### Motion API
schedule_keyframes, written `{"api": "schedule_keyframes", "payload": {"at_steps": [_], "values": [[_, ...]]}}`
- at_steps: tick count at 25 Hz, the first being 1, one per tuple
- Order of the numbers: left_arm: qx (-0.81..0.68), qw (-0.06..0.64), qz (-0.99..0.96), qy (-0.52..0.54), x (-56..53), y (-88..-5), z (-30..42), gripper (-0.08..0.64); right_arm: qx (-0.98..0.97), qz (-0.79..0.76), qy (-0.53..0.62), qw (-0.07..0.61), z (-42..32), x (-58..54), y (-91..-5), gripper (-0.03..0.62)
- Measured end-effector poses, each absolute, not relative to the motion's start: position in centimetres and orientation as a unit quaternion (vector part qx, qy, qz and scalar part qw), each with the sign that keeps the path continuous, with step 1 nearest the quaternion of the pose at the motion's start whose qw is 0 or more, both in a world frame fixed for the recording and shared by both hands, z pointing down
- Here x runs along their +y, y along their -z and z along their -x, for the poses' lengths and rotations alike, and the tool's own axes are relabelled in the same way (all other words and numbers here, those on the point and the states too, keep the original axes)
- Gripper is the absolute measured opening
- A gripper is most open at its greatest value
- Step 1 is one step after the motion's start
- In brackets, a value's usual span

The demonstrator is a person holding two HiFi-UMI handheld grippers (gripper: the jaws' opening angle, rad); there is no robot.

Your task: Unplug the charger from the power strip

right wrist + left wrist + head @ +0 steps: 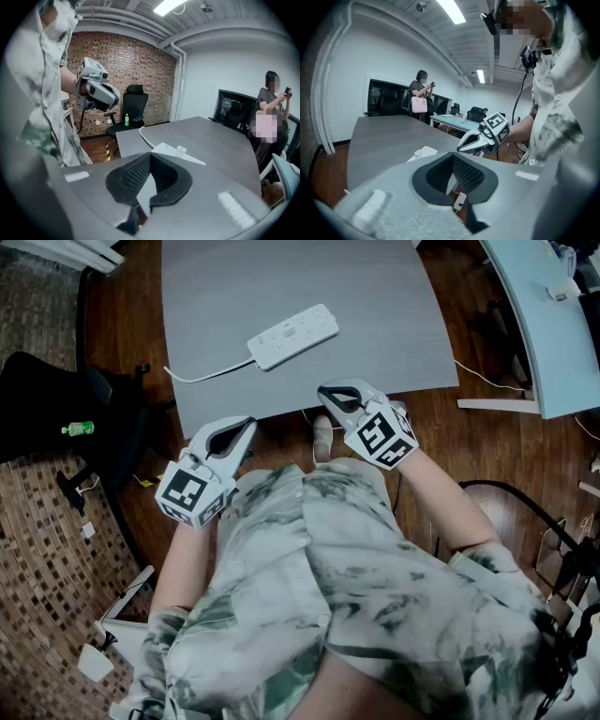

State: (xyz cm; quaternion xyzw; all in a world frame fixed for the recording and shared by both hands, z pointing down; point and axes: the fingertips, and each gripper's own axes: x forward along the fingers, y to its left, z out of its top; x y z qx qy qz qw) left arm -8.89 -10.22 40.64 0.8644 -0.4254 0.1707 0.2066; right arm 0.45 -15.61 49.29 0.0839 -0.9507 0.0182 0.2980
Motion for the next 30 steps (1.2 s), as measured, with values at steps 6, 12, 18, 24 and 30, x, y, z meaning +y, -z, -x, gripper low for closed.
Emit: {"api": "schedule_keyframes", "payload": {"at_steps": [6, 12, 18, 24, 30], "values": [[-0.425, 0.2, -0.859, -0.203, -18.3, -43.6, 7.3, 0.003, -0.944, -0.086, 0.032, 0.317, 0.8, -25.4, -54.0, 0.008], [-0.408, 0.199, -0.858, -0.24, -24.4, -47.0, 8.2, 0.089, -0.941, -0.11, 0.021, 0.32, 3.9, -31.7, -57.9, 0.008], [-0.372, 0.194, -0.856, -0.301, -28.9, -51.9, 8.7, 0.135, -0.933, -0.105, 0.005, 0.343, 5.8, -33.0, -60.9, 0.008], [-0.325, 0.19, -0.852, -0.363, -32.1, -57.1, 9.2, 0.153, -0.933, -0.104, -0.012, 0.345, 5.6, -33.1, -62.4, 0.006], [-0.277, 0.199, -0.854, -0.393, -31.9, -59.9, 8.2, 0.152, -0.936, -0.097, -0.021, 0.338, 5.3, -32.9, -62.1, 0.005]]}}
